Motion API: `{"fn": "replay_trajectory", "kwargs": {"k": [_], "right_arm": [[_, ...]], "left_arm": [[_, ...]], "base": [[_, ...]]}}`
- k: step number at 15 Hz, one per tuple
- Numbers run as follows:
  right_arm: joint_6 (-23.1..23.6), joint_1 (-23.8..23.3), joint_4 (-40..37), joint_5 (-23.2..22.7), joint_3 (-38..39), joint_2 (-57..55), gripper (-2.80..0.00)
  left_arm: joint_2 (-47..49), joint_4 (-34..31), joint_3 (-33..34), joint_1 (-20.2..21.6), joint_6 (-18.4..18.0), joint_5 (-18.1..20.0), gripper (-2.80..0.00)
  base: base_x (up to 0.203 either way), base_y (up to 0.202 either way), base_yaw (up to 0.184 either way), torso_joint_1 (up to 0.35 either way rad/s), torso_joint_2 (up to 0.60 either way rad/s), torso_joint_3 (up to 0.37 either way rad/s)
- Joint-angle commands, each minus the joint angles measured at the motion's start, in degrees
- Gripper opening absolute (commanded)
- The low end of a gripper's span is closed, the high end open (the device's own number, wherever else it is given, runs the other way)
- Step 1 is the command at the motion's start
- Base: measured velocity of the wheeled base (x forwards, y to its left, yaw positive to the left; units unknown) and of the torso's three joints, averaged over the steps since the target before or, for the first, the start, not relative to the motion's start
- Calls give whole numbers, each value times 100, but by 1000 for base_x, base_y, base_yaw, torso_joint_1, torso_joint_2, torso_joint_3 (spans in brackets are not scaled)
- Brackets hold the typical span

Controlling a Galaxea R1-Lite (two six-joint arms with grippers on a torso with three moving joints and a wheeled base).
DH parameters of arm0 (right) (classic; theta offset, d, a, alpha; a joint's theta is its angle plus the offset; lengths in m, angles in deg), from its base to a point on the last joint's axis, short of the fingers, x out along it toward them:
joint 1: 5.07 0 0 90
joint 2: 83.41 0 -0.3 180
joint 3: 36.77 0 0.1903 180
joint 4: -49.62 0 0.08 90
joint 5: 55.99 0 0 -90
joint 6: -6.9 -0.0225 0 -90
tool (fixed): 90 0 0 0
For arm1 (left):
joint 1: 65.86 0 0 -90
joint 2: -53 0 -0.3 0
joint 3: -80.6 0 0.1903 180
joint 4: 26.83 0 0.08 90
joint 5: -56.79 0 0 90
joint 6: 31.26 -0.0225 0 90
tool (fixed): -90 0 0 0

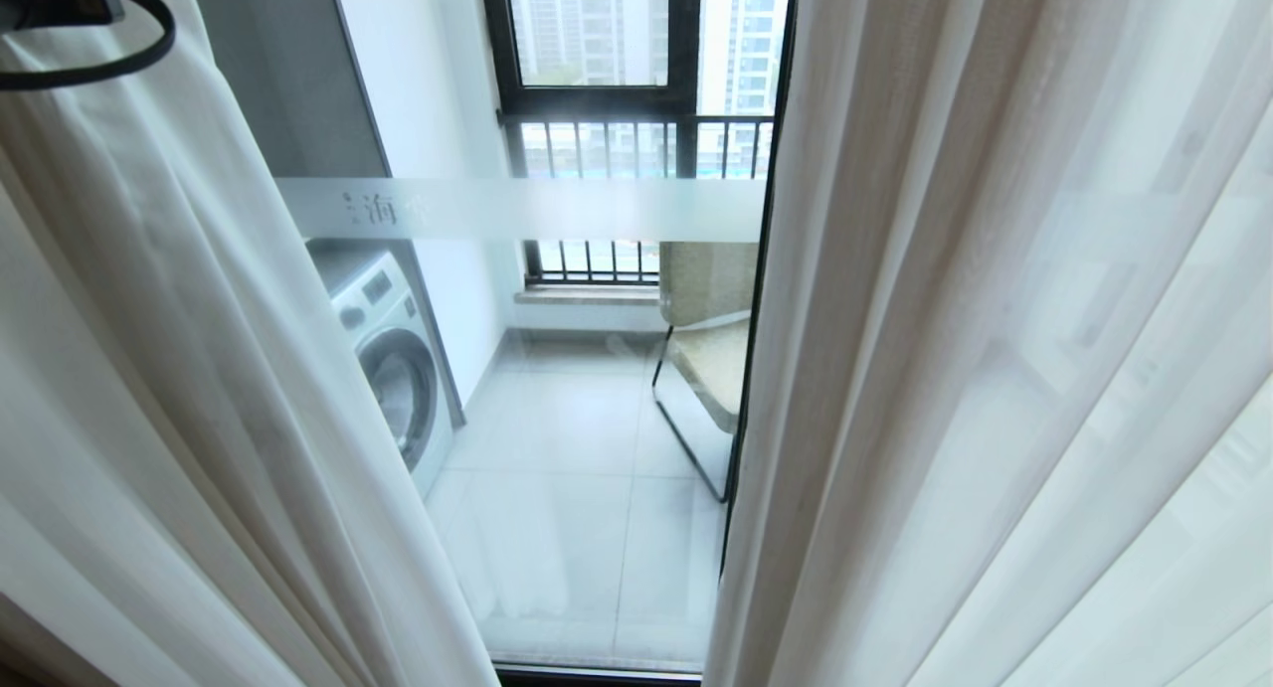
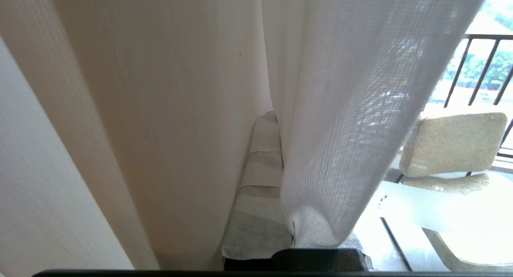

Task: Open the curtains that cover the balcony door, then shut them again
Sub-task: Pull the inner curtains open on both sides

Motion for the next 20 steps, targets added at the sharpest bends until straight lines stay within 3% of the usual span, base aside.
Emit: {"fn": "replay_trajectory", "kwargs": {"k": [1, 11, 20], "right_arm": [[-1, 0, 4, 1, 0, 2, -280], [-1, 0, 4, 1, 0, 2, -280], [-1, 0, 4, 1, 0, 2, -280]], "left_arm": [[-12, 2, 25, -1, -5, 17, -280], [-92, 2, 157, -1, -13, 39, -280], [-74, 2, 165, -1, -5, 39, -280]], "base": [[0, 0, 0, 0, 0, 0], [0, 6, -1, 0, 0, 0], [0, 179, -1, 1, 3, 3]]}}
